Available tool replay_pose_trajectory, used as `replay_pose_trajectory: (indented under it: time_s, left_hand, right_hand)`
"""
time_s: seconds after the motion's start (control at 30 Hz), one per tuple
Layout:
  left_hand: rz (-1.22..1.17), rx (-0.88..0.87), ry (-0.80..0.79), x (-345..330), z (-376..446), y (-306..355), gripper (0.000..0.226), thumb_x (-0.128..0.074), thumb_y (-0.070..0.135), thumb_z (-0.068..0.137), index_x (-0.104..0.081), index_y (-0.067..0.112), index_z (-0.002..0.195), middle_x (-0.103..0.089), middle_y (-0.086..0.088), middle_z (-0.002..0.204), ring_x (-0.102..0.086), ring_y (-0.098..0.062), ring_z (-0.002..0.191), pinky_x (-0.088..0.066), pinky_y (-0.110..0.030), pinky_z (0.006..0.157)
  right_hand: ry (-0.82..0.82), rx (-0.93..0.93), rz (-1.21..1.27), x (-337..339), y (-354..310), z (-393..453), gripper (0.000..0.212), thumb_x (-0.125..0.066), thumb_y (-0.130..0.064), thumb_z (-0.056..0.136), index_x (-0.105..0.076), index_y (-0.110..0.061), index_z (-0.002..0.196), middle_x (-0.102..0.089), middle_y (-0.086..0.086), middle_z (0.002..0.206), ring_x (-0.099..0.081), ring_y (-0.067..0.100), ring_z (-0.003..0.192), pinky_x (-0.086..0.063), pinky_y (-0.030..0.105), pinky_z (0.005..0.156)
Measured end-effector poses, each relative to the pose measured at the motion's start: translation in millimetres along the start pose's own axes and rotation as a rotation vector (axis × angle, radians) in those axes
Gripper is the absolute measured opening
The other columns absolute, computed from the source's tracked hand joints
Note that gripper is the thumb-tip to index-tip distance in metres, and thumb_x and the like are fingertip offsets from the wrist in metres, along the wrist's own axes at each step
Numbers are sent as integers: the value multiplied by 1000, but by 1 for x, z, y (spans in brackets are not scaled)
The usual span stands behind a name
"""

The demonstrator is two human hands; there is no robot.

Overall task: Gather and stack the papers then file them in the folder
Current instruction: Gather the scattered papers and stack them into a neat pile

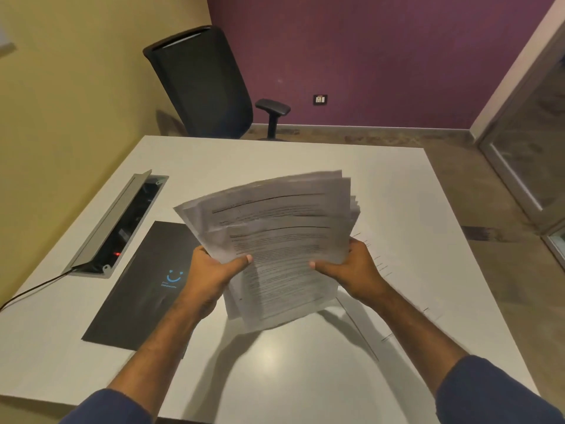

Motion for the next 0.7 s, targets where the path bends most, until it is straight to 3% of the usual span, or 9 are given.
replay_pose_trajectory:
  time_s: [0.2, 0.33, 0.43, 0.53, 0.6, 0.7]
  left_hand:
    - [106, -106, 72, -9, -2, 0, 38, -85, 13, 71, -75, 36, 99, -79, 7, 99, -73, -19, 95, -57, -51, 90]
    - [-8, -187, -43, -12, -4, 7, 49, -83, 10, 73, -68, 31, 114, -75, 1, 109, -70, -20, 106, -57, -41, 92]
    - [-14, -144, 13, -14, -4, 4, 41, -82, 3, 73, -75, 25, 107, -78, -3, 104, -73, -23, 100, -59, -39, 89]
    - [17, -98, 3, -17, -7, -1, 40, -83, 7, 71, -77, 26, 105, -79, -2, 104, -73, -21, 100, -60, -30, 84]
    - [17, -84, -14, -19, -9, -4, 42, -83, 6, 72, -76, 27, 107, -78, -1, 105, -74, -19, 100, -58, -25, 79]
    - [41, -27, -6, -22, -9, -15, 39, -81, 5, 76, -75, 25, 109, -79, -2, 106, -74, -20, 101, -59, -32, 84]
  right_hand:
    - [110, 6, 81, -2, -2, -7, 32, -79, 2, 76, -77, -28, 86, -79, -2, 92, -75, 17, 89, -59, 44, 89]
    - [138, 88, 188, -7, -5, -13, 33, -74, 8, 79, -78, -23, 91, -78, 2, 94, -73, 18, 90, -59, 37, 89]
    - [187, 91, 178, -8, -2, -13, 27, -78, 6, 75, -76, -13, 95, -77, 6, 92, -73, 19, 88, -59, 39, 84]
    - [190, 65, 202, -8, 5, -14, 38, -80, 4, 73, -75, -24, 98, -79, -1, 93, -75, 15, 88, -59, 27, 75]
    - [213, 28, 214, -7, 11, -14, 38, -81, 2, 73, -75, -26, 97, -79, 0, 96, -74, 20, 91, -60, 32, 79]
    - [197, -29, 181, -6, 19, -11, 33, -79, 3, 75, -74, -22, 96, -78, 7, 98, -73, 28, 96, -59, 44, 86]
Point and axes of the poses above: each hand's wrist, its own z-axis towards the middle knuckle, its own x-axis out of the back of the hand, y = z × x, the point moved 1 cm from there along z, towards the middle knuckle
